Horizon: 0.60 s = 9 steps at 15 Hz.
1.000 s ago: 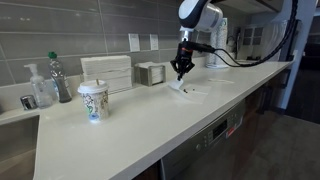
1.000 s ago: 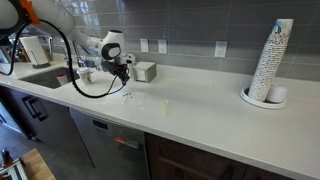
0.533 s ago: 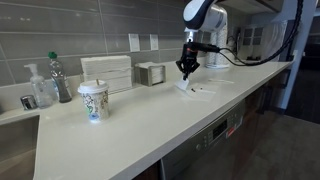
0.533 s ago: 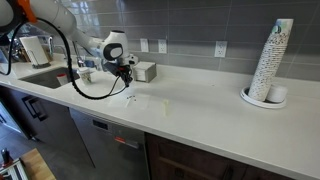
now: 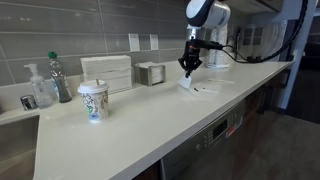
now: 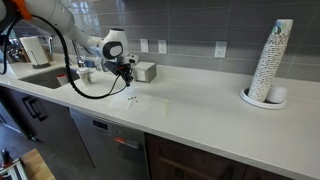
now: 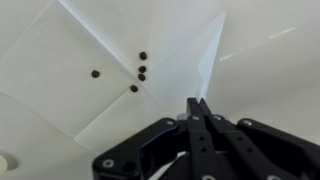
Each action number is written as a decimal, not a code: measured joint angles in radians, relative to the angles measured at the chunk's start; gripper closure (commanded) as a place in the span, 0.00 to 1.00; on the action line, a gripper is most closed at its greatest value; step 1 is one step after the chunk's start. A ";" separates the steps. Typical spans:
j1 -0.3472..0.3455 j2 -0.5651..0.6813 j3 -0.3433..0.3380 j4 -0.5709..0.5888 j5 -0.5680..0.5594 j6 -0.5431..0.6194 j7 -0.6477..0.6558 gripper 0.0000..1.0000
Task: Fold the paper towel on the counter top from left top paper towel corner onto the right bottom corner of the paper towel, pick up the folded paper towel and move it to the left
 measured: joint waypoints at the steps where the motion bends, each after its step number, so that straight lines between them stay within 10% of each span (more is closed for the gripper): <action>1: -0.002 -0.008 0.000 -0.002 0.002 0.000 0.000 1.00; 9: -0.034 -0.089 -0.001 -0.044 0.007 0.019 0.000 1.00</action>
